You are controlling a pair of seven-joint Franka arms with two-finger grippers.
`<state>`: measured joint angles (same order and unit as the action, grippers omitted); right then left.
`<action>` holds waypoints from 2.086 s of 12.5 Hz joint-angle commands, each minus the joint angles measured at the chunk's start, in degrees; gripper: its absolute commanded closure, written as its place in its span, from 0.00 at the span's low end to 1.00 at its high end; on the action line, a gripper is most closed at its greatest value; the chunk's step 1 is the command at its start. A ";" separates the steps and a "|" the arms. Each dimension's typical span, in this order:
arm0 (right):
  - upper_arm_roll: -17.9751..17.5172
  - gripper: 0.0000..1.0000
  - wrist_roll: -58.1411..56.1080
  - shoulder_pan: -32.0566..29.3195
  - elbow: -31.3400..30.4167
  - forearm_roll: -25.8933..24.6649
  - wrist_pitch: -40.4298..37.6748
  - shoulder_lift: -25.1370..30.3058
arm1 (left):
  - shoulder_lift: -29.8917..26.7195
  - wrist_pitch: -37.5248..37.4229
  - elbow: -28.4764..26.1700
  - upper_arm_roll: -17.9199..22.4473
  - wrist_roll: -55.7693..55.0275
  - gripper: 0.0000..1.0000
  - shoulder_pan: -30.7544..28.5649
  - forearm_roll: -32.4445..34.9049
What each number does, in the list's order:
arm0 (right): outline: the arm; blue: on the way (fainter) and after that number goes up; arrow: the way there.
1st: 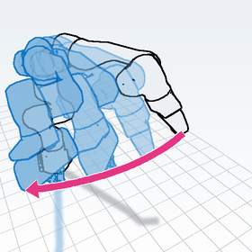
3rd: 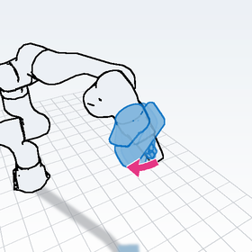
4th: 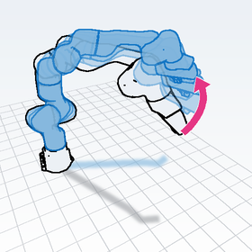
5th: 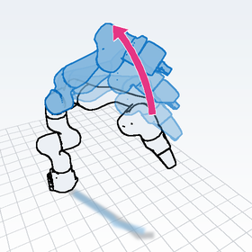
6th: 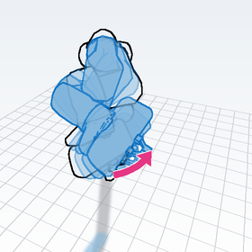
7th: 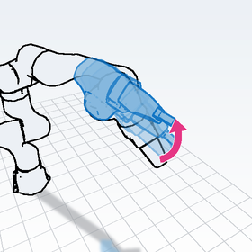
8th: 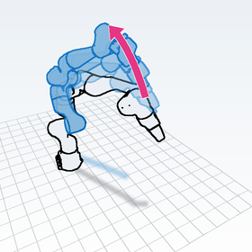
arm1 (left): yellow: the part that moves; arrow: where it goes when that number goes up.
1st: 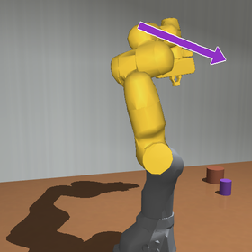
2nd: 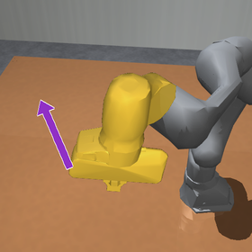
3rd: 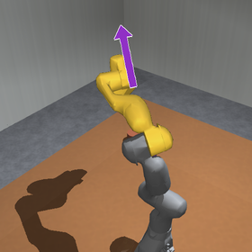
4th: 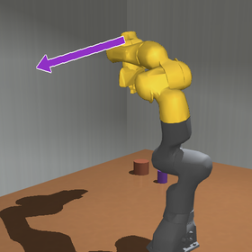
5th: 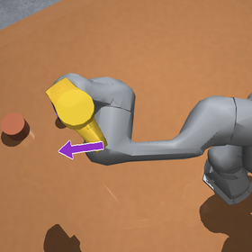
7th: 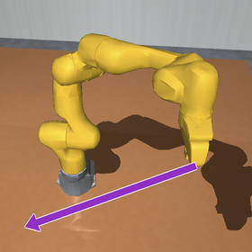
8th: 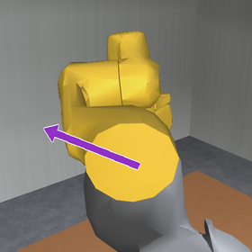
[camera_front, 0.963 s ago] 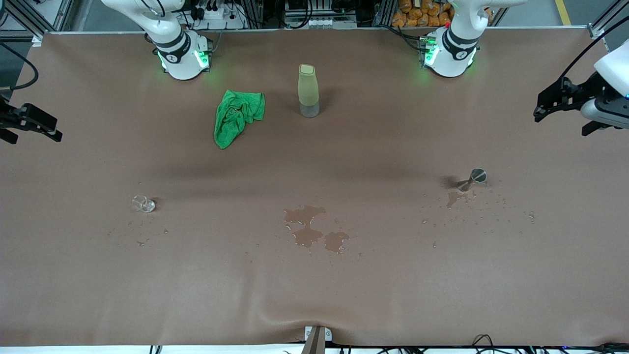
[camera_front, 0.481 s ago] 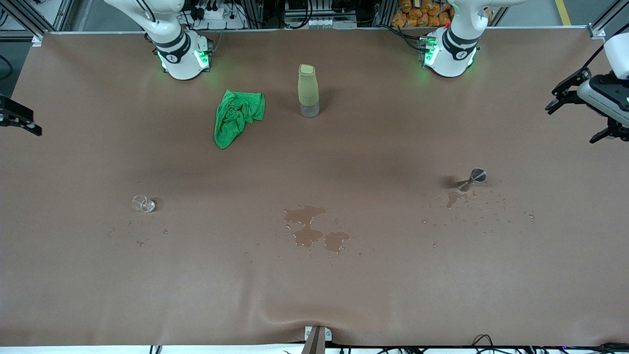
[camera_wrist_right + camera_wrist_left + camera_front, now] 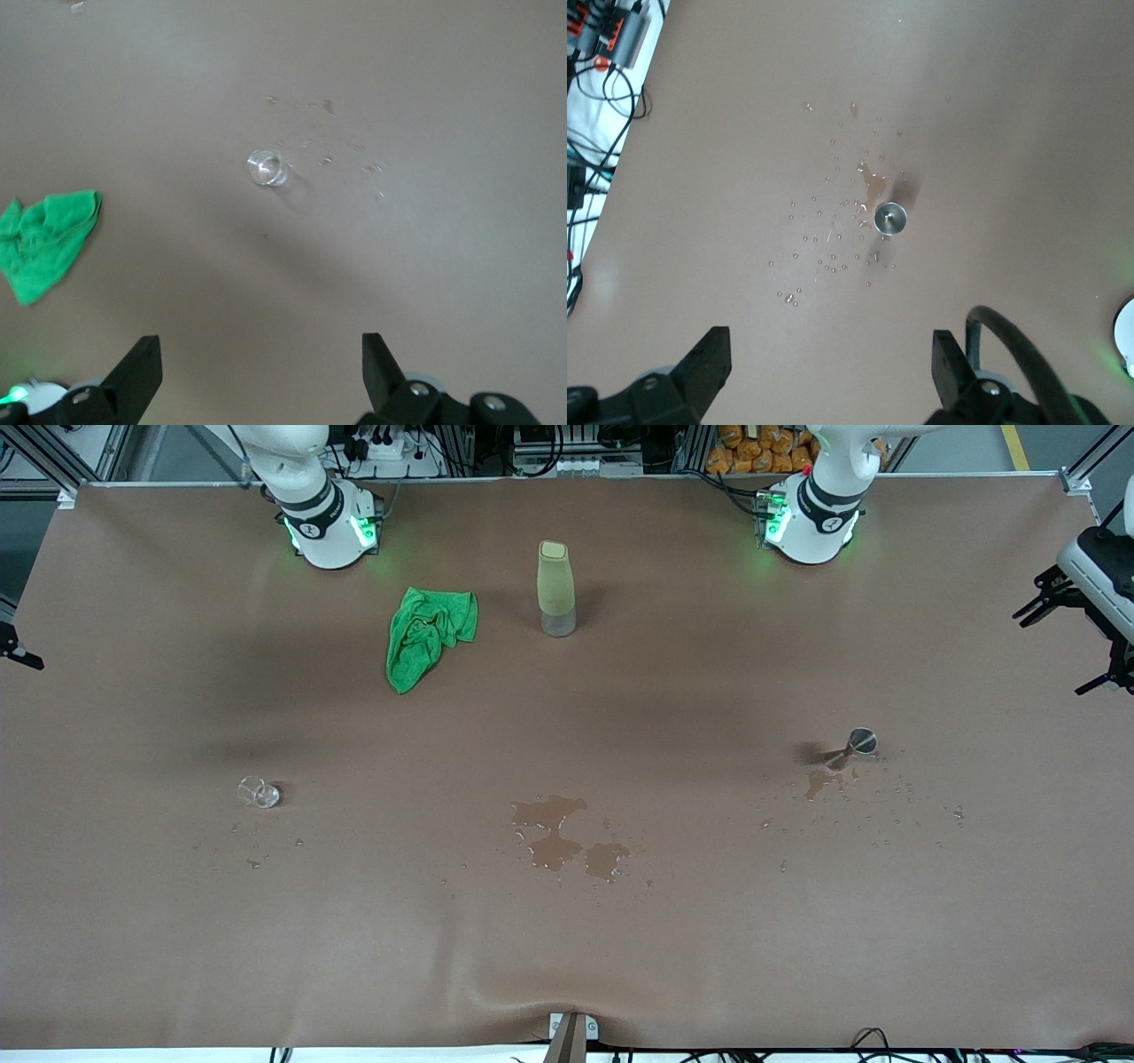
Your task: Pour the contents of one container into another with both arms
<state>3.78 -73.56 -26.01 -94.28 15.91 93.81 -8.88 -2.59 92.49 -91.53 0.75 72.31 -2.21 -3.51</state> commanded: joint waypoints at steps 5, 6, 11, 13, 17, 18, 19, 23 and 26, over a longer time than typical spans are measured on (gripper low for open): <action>-0.97 0.00 -32.13 -7.64 -5.10 18.42 -0.56 -9.13 | 2.41 0.59 -0.23 0.13 9.32 0.00 -7.81 -6.15; -0.97 0.00 -35.30 -8.00 -6.25 20.55 -0.38 -10.18 | 3.02 0.59 -0.23 0.13 10.82 0.00 -9.47 -7.37; -1.23 0.00 -51.83 -7.83 -6.35 28.46 -0.91 -19.65 | 8.55 0.59 -1.81 0.13 18.46 0.00 -15.19 -16.60; -1.23 0.00 -58.42 -7.57 -6.26 32.15 -2.13 -24.49 | 9.70 1.63 -3.03 0.13 21.19 0.00 -16.16 -17.58; -1.50 0.00 -66.61 -7.39 -6.17 36.73 -2.14 -31.36 | 15.93 1.82 -3.39 0.13 30.94 0.00 -19.57 -23.62; -1.58 0.00 -67.49 -7.39 -6.17 37.00 -2.05 -32.33 | 17.43 1.82 -3.57 0.13 33.66 0.00 -20.90 -25.82; -1.58 0.00 -68.63 -7.39 -5.83 37.35 -2.05 -33.47 | 19.44 1.82 -3.57 0.13 37.34 0.00 -22.13 -27.93; -1.58 0.00 -76.53 -7.74 -5.04 43.32 -2.23 -37.51 | 25.25 3.92 -4.36 0.04 45.97 0.00 -24.51 -33.65; -1.58 0.00 -81.29 -8.44 -1.53 47.97 -4.94 -41.81 | 28.85 6.29 -6.46 0.04 52.99 0.00 -24.69 -40.85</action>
<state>2.75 -152.01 -32.90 -99.70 60.78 91.64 -46.82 24.82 97.16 -96.66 1.20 120.85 -26.61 -40.32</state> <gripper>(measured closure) 0.000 0.000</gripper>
